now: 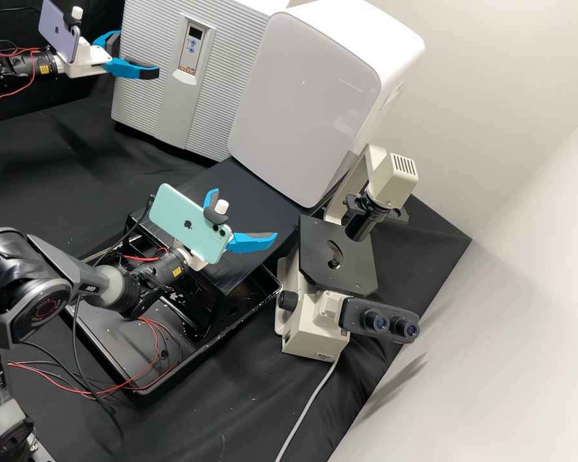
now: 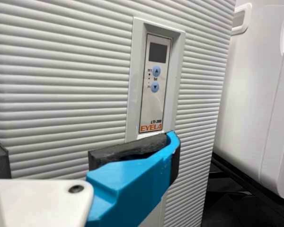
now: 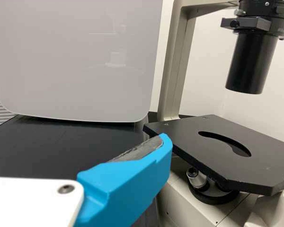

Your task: Open the incubator door

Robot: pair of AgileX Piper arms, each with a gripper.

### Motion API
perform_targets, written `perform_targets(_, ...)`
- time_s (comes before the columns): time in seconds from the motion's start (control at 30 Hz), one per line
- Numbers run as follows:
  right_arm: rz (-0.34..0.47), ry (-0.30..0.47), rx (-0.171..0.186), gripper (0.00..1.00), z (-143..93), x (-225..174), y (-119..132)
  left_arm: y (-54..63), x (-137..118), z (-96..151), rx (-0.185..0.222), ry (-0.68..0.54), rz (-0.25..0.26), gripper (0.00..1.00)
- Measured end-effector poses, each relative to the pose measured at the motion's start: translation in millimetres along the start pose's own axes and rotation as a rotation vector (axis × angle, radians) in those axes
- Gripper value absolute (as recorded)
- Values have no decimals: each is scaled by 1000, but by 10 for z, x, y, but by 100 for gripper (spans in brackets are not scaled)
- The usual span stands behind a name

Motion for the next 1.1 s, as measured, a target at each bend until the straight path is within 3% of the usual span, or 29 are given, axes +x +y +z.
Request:
perform_targets(0.6, 0, 0, 0, 100, 0, 0, 0, 2, -29, 0, -28, 32, 9, 0)
perform_targets(0.87, 0, 0, 0, 100, 0, 0, 0, 22, -60, -13, -61, 60, 20, 0)
perform_targets(1.1, 0, 0, 0, 100, 0, 0, 0, 23, -119, 8, -42, 94, 17, 0)
